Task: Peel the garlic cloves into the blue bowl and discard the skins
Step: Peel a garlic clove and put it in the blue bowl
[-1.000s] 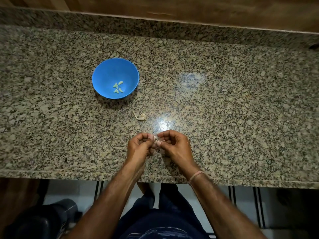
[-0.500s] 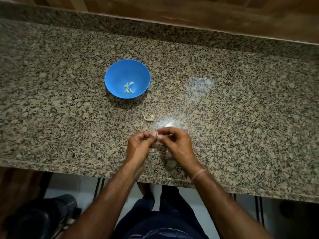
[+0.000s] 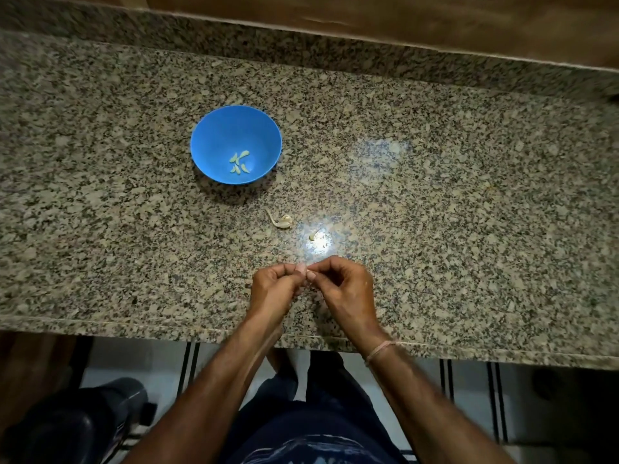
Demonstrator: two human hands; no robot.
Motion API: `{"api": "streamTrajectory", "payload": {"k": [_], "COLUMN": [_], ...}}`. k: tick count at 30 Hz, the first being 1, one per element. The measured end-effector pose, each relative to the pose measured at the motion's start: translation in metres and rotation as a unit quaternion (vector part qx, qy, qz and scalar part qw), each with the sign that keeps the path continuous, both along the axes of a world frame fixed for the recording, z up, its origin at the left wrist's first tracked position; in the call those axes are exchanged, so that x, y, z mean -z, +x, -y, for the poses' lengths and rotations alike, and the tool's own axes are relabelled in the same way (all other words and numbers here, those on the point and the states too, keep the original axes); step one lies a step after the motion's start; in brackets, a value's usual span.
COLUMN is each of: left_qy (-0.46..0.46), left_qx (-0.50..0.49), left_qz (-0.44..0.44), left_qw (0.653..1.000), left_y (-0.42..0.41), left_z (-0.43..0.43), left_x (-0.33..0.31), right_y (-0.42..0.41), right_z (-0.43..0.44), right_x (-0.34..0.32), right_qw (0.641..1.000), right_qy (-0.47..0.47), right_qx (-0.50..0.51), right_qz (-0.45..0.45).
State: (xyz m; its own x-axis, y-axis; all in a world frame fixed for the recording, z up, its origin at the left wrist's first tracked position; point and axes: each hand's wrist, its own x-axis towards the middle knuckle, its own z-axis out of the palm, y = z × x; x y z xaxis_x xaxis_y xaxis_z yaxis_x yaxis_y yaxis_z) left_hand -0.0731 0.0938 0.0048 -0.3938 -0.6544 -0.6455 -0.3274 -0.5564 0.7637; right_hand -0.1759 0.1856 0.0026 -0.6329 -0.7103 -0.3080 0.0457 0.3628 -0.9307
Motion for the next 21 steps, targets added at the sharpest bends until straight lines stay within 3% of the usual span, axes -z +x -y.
{"api": "streamTrajectory", "payload": {"k": [1, 4, 7, 9, 11, 14, 16, 19, 21], "left_qy": [-0.024, -0.113, -0.151, -0.150, -0.121, -0.088, -0.119, -0.225, -0.259], "left_qx": [0.000, 0.011, 0.020, 0.031, 0.034, 0.056, 0.088, 0.148, 0.162], "left_qz": [0.000, 0.012, 0.017, 0.026, 0.030, 0.020, 0.026, 0.049, 0.050], "left_qw": [1.000, 0.993, 0.988, 0.988, 0.992, 0.994, 0.989, 0.962, 0.951], "left_y": [0.001, 0.003, 0.003, 0.004, 0.005, 0.004, 0.004, 0.004, 0.004], "left_z": [0.000, 0.000, 0.001, 0.001, 0.002, 0.004, 0.004, 0.001, -0.002], "left_x": [0.001, 0.001, -0.001, 0.000, 0.002, 0.000, -0.002, -0.002, 0.000], "right_y": [0.000, 0.001, 0.000, -0.001, -0.001, -0.001, -0.003, -0.004, -0.003], "right_z": [0.001, 0.003, 0.002, 0.001, 0.001, -0.001, -0.003, -0.004, -0.003], "right_x": [-0.002, -0.013, -0.015, -0.012, -0.009, -0.008, -0.008, -0.010, -0.009], "right_qw": [0.999, 0.966, 0.937, 0.962, 0.994, 0.999, 0.999, 0.984, 0.982], "right_qy": [-0.003, -0.021, 0.004, 0.024, 0.045, 0.026, 0.022, 0.024, 0.035], "right_qx": [0.013, 0.073, 0.093, 0.077, 0.039, 0.001, 0.006, 0.033, 0.037], "right_qz": [0.032, 0.247, 0.337, 0.259, 0.093, -0.023, 0.027, 0.175, 0.179]}}
